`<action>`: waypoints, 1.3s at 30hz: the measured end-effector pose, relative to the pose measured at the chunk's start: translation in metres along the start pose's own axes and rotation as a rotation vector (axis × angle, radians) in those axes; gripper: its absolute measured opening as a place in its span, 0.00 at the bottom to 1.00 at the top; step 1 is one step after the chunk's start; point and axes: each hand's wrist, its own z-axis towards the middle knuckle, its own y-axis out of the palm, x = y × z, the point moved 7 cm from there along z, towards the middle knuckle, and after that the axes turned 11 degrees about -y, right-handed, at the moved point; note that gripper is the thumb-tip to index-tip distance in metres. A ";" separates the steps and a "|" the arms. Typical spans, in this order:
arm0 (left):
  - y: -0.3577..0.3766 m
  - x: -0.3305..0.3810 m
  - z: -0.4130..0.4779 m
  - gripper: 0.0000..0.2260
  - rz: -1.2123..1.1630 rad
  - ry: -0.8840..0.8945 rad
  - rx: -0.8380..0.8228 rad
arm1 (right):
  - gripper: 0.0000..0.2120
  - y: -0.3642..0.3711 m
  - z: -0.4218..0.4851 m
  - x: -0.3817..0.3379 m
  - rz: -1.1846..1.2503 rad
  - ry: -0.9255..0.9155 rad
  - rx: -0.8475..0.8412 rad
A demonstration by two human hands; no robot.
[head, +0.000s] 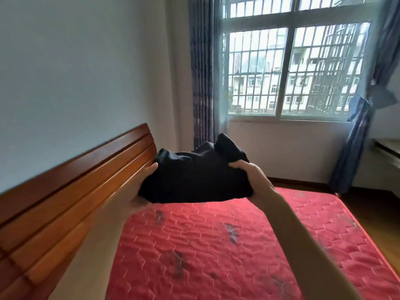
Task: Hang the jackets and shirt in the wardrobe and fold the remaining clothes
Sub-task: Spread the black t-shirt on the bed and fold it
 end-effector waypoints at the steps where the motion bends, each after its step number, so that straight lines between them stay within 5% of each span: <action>1: 0.004 0.006 -0.013 0.25 0.030 -0.009 -0.002 | 0.12 0.008 -0.003 -0.006 0.007 -0.022 -0.024; 3: -0.002 0.017 -0.041 0.38 0.047 -0.005 0.033 | 0.13 0.028 -0.009 -0.013 0.015 -0.055 -0.085; 8: -0.051 0.039 -0.095 0.24 0.159 0.069 0.177 | 0.12 0.100 -0.019 -0.007 0.077 -0.071 -0.201; 16: -0.155 0.080 -0.208 0.33 0.069 0.241 0.522 | 0.12 0.256 -0.024 0.034 0.132 -0.021 -0.406; 20: -0.206 0.088 -0.272 0.14 -0.001 0.273 0.725 | 0.15 0.346 -0.029 0.070 0.162 0.046 -0.552; 25: -0.270 0.099 -0.354 0.20 0.001 0.302 1.017 | 0.15 0.466 -0.049 0.105 0.210 0.126 -0.783; 39: -0.296 0.055 -0.631 0.16 -0.191 0.584 1.681 | 0.11 0.707 -0.261 0.141 0.400 0.415 -1.424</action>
